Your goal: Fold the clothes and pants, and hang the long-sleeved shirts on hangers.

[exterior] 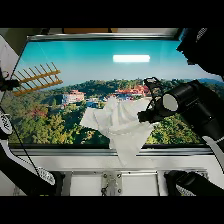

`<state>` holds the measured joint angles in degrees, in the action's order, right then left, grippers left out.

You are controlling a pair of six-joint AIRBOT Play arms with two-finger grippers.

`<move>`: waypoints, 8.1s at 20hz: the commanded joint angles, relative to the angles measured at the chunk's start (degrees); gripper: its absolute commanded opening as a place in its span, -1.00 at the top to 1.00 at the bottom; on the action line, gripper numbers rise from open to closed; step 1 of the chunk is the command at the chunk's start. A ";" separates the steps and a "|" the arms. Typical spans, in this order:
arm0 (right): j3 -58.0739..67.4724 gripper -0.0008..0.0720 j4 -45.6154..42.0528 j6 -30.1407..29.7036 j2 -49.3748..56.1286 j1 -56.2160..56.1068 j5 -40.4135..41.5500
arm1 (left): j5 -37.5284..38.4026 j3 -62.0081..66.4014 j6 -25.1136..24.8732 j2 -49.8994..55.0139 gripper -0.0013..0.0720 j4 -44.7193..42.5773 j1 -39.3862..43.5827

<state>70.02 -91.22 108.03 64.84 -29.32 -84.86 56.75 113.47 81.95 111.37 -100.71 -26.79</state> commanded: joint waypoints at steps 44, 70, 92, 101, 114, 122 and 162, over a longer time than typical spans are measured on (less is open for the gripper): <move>-0.02 0.92 0.00 0.00 0.02 -0.04 0.00 | 32.33 -69.68 -58.97 -64.96 0.92 35.74 35.21; 9.86 0.92 -0.94 -8.68 -0.28 -0.09 -1.09 | 12.94 -69.55 -54.12 -54.73 0.92 40.87 49.68; 11.15 0.92 -5.95 -0.15 -3.48 -8.00 -2.58 | 14.56 -69.55 -50.03 -54.75 0.91 45.00 44.68; 11.15 0.92 3.04 0.09 1.75 -17.20 15.50 | 14.56 -69.57 -50.10 -54.73 0.91 44.98 44.68; 11.15 0.92 3.04 0.85 3.93 -23.52 22.95 | 13.64 -69.57 -50.07 -54.73 0.91 45.00 44.68; 11.19 -0.85 8.07 -2.40 3.28 -23.23 22.71 | 13.70 -69.57 -50.05 -54.73 0.91 45.00 44.68; 7.56 -0.84 70.88 -116.15 28.65 47.04 -20.76 | 15.08 -69.57 -50.01 -54.73 0.91 45.33 44.68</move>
<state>79.66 -21.56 -0.56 91.09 18.79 -104.66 71.81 43.90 31.94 56.62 -55.42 17.93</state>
